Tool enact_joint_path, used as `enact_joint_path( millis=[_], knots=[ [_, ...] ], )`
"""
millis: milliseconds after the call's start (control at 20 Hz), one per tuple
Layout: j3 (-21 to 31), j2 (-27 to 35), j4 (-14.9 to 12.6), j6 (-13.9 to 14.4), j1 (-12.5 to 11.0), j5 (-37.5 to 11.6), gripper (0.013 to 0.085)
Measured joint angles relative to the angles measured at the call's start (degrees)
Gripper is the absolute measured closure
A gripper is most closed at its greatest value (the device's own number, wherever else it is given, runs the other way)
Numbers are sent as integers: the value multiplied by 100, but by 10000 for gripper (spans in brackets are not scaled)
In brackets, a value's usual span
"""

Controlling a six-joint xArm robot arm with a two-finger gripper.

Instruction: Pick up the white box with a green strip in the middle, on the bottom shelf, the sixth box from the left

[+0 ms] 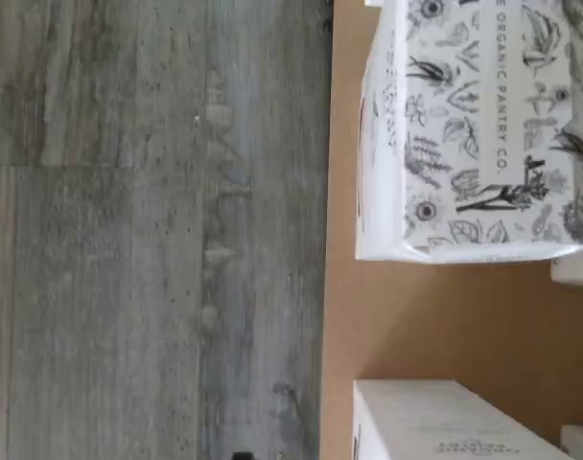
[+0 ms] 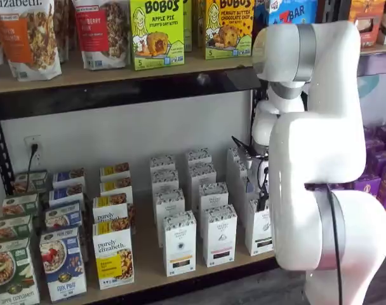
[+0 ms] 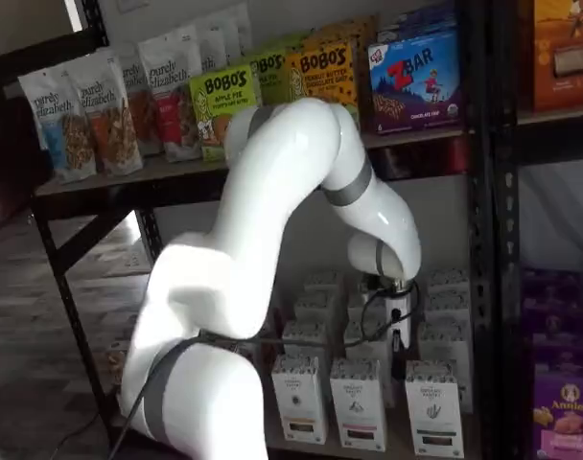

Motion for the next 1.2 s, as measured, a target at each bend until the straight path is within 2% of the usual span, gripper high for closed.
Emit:
enact_joint_path(
  millis=[450,1100,1200],
  knots=[
    [-807,632,-65,34,-28,136,130],
    [-1276,1141,-698,468,-127,-17,130],
    [-1359,1231,-859,587,-145,-34,130]
  ],
)
